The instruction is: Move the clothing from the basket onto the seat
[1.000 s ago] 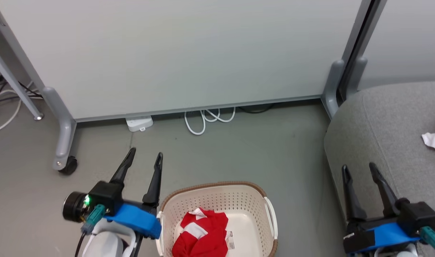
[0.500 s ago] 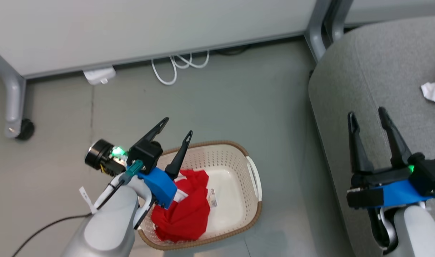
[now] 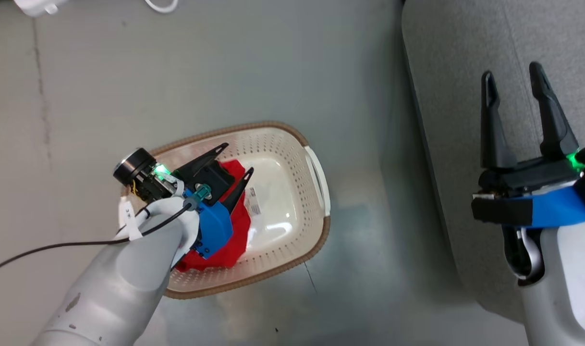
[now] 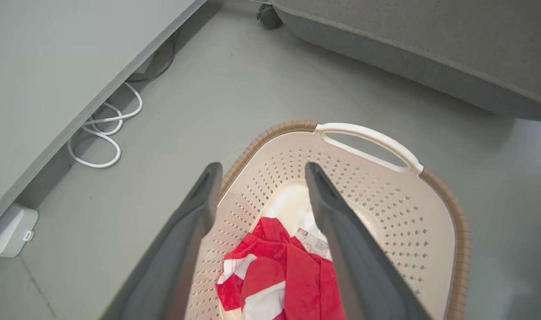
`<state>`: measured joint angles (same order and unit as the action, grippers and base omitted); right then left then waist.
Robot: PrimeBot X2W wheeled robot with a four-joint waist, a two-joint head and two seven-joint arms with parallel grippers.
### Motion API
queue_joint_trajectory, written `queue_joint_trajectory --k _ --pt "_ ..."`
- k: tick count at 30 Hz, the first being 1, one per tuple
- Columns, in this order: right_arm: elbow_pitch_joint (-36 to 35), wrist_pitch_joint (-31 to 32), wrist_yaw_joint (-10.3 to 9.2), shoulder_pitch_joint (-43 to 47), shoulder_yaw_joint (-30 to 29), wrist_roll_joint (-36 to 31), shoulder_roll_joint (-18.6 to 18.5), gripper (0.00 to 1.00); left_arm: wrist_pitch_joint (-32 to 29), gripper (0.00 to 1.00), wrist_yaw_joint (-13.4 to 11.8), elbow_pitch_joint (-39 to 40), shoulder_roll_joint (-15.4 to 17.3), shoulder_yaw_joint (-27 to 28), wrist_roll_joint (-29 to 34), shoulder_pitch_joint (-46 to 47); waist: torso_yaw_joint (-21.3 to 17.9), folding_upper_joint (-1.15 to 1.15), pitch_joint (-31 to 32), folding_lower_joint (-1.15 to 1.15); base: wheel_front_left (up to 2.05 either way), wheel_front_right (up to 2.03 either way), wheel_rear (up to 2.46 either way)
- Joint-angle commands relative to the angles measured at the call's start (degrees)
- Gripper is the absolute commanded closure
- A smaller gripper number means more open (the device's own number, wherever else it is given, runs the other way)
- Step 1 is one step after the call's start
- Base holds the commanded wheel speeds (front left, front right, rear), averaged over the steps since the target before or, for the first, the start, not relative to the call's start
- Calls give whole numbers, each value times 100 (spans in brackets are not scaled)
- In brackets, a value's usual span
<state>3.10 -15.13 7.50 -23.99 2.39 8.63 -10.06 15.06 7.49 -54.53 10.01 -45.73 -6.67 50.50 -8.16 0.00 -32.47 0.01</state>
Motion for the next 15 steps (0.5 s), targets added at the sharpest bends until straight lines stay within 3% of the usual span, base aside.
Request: queue_joint_trajectory --k 1,15 --pt "-43 -4 -2 -169 9 6 -5 0 17 0 -7 -101 46 -110 -29 144 -202 0 -410 -1 0 0 0" --pt "-302 -4 -2 -781 5 70 118 0 -118 0 -6 -1245 234 -1581 -483 1038 -561 0 -1670 -1 0 0 0"
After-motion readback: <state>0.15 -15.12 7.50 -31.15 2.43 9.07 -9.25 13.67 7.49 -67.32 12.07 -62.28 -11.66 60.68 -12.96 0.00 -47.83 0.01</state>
